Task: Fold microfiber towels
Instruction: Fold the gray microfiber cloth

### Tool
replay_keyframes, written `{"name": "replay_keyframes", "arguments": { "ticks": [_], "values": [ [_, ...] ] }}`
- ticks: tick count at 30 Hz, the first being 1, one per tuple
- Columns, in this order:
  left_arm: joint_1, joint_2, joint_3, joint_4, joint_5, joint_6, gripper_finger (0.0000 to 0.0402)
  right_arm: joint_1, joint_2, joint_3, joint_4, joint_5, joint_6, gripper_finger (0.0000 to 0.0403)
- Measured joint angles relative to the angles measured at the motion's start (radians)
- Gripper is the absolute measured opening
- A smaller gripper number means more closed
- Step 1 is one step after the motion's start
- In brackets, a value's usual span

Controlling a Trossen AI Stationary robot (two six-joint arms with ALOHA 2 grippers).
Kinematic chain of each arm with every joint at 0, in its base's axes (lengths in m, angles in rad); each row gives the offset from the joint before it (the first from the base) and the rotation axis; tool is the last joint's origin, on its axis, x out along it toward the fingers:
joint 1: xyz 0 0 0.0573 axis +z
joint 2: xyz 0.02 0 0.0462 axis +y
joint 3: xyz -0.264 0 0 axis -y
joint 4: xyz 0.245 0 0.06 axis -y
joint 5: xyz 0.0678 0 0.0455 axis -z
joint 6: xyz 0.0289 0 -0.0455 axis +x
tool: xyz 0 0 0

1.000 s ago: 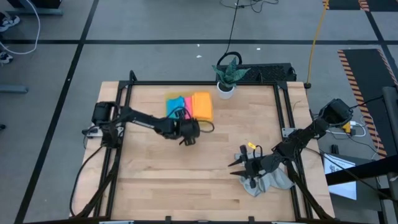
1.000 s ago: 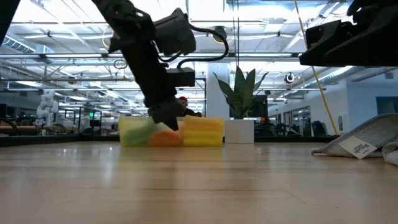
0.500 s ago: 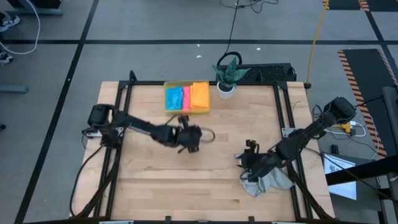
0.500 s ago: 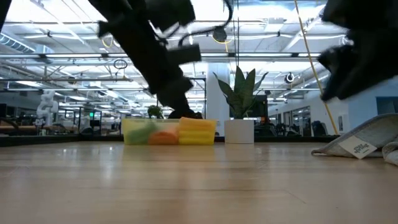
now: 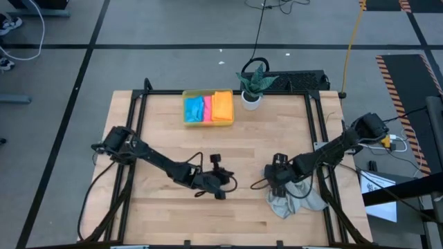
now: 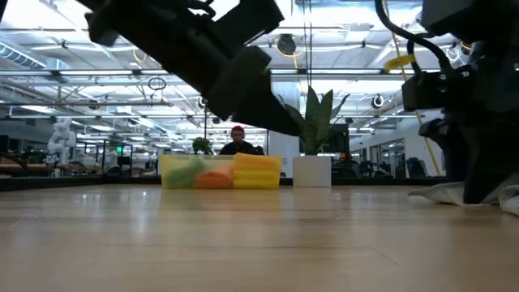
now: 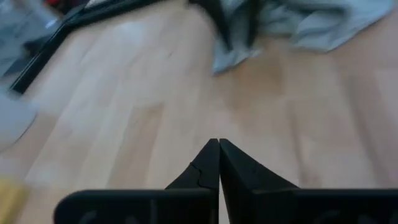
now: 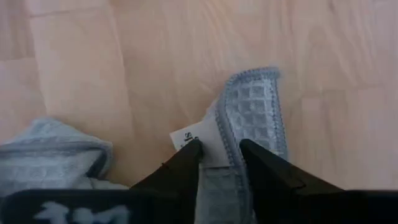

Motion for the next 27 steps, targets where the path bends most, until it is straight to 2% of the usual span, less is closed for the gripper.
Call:
{"name": "replay_keyframes", "arguments": {
  "ticks": [4, 7, 9, 13, 17, 22, 25, 27],
  "values": [
    [0.015, 0.045, -0.001, 0.131, 0.141, 0.138, 0.0049, -0.008, -0.003, 0.000, 0.055, -0.040, -0.063, 0.0063],
    [0.022, 0.084, 0.000, 0.252, 0.235, 0.273, 0.0095, -0.006, -0.008, 0.023, 0.118, -0.039, -0.125, 0.0017],
    [0.024, 0.115, 0.000, 0.334, 0.278, 0.362, 0.0130, -0.006, -0.007, 0.037, 0.193, -0.039, -0.186, 0.0006],
    [0.024, 0.154, 0.000, 0.418, 0.285, 0.412, 0.0195, -0.008, -0.007, 0.057, 0.351, -0.063, -0.278, 0.0013],
    [0.031, 0.162, 0.000, 0.439, 0.255, 0.348, 0.0237, -0.008, -0.006, 0.072, 0.431, -0.091, -0.367, 0.0005],
    [0.043, 0.160, 0.000, 0.440, 0.305, 0.296, 0.0246, -0.009, -0.006, 0.072, 0.487, -0.092, -0.406, 0.0005],
    [0.049, 0.160, 0.000, 0.442, 0.330, 0.259, 0.0222, -0.012, -0.006, 0.072, 0.491, -0.091, -0.409, 0.0006],
    [0.051, 0.160, 0.000, 0.452, 0.326, 0.232, 0.0192, -0.013, -0.006, 0.072, 0.496, -0.090, -0.410, 0.0005]
  ]
}}
